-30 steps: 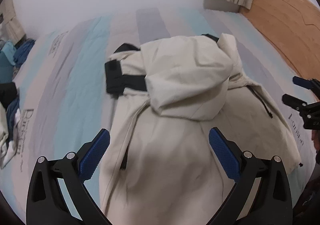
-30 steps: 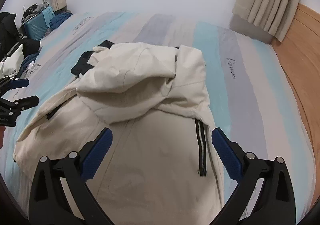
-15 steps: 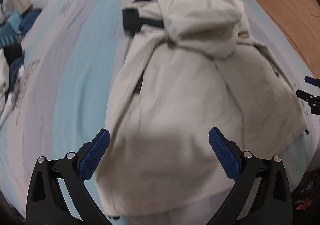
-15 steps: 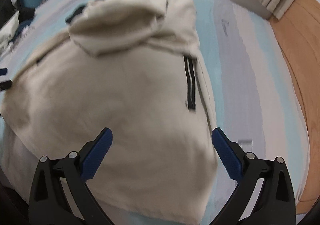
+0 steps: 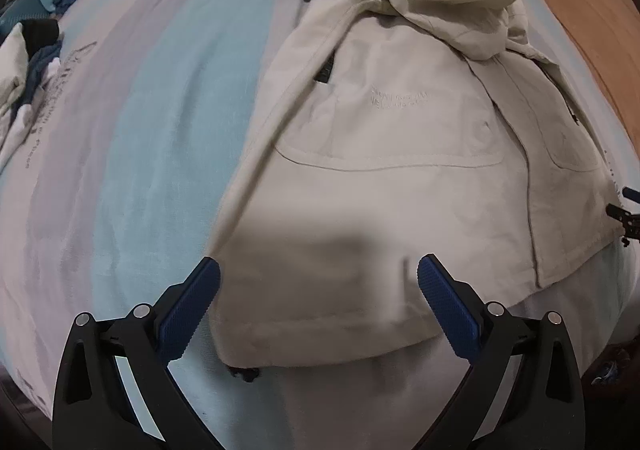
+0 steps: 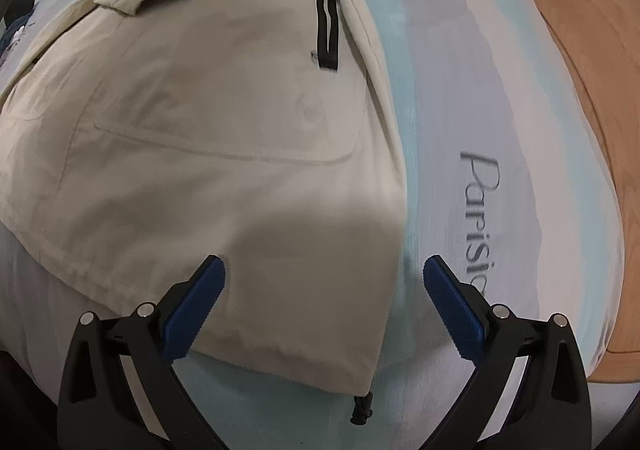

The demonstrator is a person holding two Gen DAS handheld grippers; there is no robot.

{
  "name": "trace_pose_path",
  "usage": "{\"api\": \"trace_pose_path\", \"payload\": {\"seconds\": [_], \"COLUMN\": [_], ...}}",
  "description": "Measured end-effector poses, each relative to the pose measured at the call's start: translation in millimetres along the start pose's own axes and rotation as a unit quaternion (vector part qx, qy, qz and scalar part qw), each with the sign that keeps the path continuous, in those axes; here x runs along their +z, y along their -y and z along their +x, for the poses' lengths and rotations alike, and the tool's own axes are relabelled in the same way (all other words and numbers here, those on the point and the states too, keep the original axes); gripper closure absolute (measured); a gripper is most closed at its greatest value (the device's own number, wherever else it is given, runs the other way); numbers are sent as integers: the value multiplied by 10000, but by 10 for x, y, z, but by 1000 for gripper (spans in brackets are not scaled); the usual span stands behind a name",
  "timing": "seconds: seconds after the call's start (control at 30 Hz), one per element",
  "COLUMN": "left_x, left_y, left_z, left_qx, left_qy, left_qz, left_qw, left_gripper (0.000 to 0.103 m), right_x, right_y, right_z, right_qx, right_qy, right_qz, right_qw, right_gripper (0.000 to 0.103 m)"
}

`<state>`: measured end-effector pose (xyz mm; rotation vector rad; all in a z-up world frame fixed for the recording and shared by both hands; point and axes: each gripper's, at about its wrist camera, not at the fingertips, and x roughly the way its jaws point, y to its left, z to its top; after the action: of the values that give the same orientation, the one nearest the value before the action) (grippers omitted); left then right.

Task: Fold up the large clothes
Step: 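Move both tools down to the jacket hem edge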

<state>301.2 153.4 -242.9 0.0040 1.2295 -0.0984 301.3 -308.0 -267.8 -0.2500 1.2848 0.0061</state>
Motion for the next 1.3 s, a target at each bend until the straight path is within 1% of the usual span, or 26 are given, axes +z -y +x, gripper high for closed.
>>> {"api": "trace_pose_path", "payload": {"seconds": [0.07,0.13,0.2,0.33,0.5,0.73,0.9,1.03,1.1,1.13,1.2,1.23,1.3], "left_x": [37,60,55,10,-33,20,60,11,11,11,20,30,45], "left_y": [-58,-123,-141,-157,-201,-119,-51,7,18,16,6,6,16], "left_z": [-88,-132,-83,97,236,346,412,445,469,475,478,477,467], "left_qx": [20,10,22,-22,-111,-270,-276,-196,-219,-233,-270,-293,-318], "left_qy": [148,171,87,-221,-462,-606,-674,-728,-750,-766,-795,-812,-807], "left_qz": [-90,-156,-119,42,-77,-10,-58,47,27,15,-13,-34,-55], "left_qw": [9998,9997,9999,9997,9988,9978,9973,9971,9969,9968,9965,9963,9962], "left_gripper": [6,6,6,6,6,6,6,6,6,6,6,6,8], "right_x": [-30,-42,-51,-67,-82,-78,-131,-131,-133,-128,-134,-139,-144], "right_y": [6,3,5,37,72,309,459,486,503,519,547,560,578], "right_z": [30,50,85,125,140,63,-73,-26,59,104,152,148,142], "right_qx": [31,59,76,113,249,509,595,843,1046,1081,1264,1310,1380], "right_qy": [-42,-53,-78,-89,-121,-98,-83,-214,-302,-342,-448,-452,-501], "right_qz": [3,4,23,88,111,300,287,407,533,584,713,760,805], "right_qw": [10000,10000,9999,9999,9996,9982,9978,9954,9926,9918,9884,9874,9859], "right_gripper": [8,8,8,8,8,8,8,8,8,9,17,20,29]}}
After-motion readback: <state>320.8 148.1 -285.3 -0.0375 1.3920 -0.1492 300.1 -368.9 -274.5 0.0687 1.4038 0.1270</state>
